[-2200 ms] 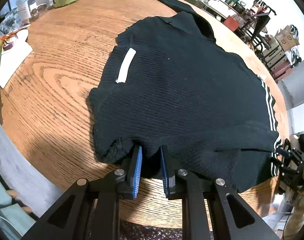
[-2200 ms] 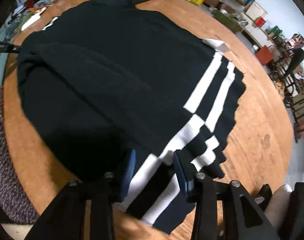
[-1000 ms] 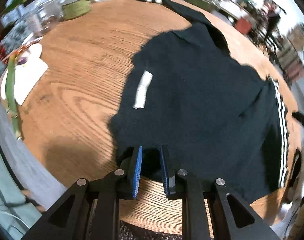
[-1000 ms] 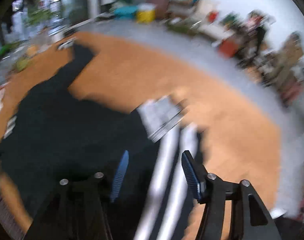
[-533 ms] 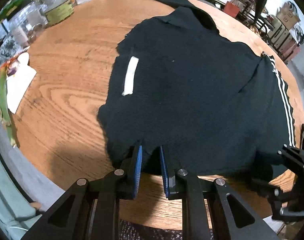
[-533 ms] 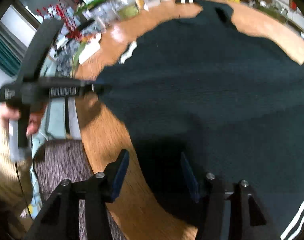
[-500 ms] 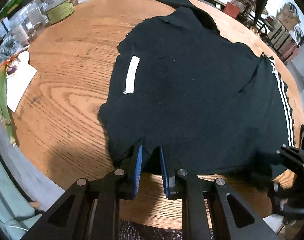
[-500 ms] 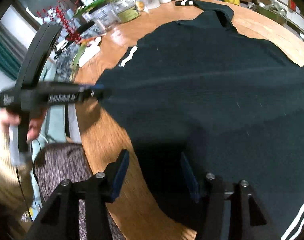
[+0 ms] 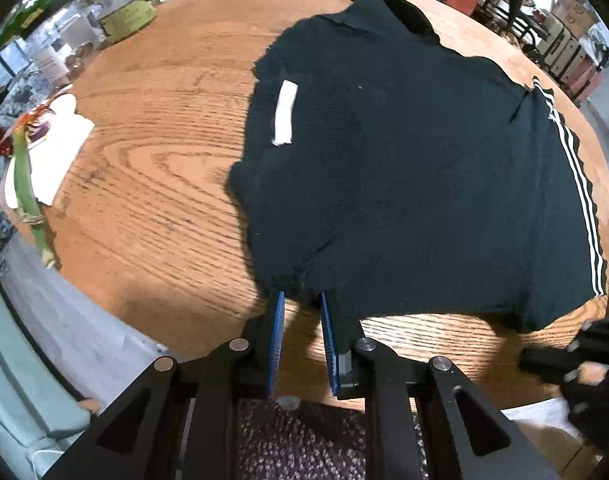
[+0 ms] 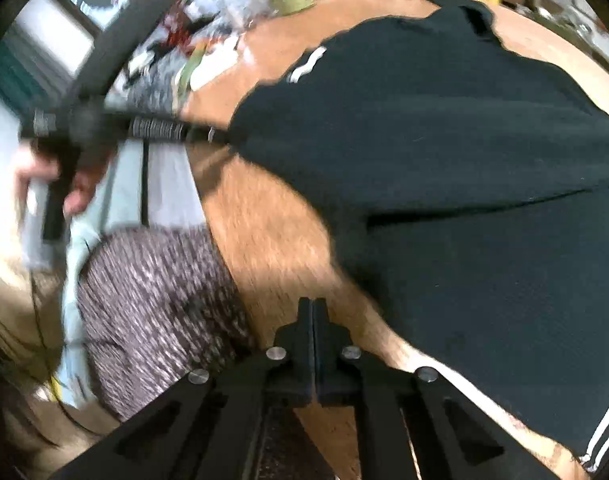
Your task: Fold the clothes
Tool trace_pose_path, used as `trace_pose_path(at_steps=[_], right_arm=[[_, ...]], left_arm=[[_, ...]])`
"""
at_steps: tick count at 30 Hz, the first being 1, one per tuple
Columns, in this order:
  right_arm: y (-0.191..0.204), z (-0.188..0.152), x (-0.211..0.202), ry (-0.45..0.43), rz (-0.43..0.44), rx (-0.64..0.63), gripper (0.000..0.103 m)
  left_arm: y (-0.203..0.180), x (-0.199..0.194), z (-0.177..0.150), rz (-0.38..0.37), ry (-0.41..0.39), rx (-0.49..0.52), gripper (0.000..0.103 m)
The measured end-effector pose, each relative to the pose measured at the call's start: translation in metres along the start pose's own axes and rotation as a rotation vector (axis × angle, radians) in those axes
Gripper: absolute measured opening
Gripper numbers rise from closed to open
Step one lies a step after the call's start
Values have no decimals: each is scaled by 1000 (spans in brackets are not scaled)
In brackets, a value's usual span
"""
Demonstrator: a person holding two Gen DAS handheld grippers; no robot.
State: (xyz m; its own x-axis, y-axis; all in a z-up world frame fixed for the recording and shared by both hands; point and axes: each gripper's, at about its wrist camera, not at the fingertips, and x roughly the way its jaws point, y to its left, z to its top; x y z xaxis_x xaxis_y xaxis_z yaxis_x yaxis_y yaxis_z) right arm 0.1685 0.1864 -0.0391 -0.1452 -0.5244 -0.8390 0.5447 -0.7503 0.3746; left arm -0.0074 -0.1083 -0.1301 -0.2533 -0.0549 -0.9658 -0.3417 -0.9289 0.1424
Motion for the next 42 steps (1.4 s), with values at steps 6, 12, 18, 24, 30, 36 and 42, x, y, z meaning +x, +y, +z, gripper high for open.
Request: trace_pose_path(at_steps=[6, 12, 18, 24, 30, 36, 42], right_arm=[[-11, 19, -12, -41, 8, 27, 39], [-9, 17, 14, -8, -32, 55, 27], [15, 3, 16, 2, -79, -44, 8], [24, -12, 9, 22, -74, -84, 26], [-45, -3, -60, -121, -141, 79, 50], [-219, 17, -107, -174, -508, 476, 40], [-286, 48, -103, -184, -408, 583, 41]], left_arm=[[-20, -11, 9, -73, -41, 29, 19], [-35, 13, 20, -85, 7, 54, 19], [-20, 7, 9, -25, 30, 73, 19], [-19, 4, 13, -27, 42, 63, 19], [-36, -25, 18, -68, -39, 91, 19], [-79, -27, 16, -70, -53, 223, 19], [-112, 17, 21, 57, 43, 306, 19]])
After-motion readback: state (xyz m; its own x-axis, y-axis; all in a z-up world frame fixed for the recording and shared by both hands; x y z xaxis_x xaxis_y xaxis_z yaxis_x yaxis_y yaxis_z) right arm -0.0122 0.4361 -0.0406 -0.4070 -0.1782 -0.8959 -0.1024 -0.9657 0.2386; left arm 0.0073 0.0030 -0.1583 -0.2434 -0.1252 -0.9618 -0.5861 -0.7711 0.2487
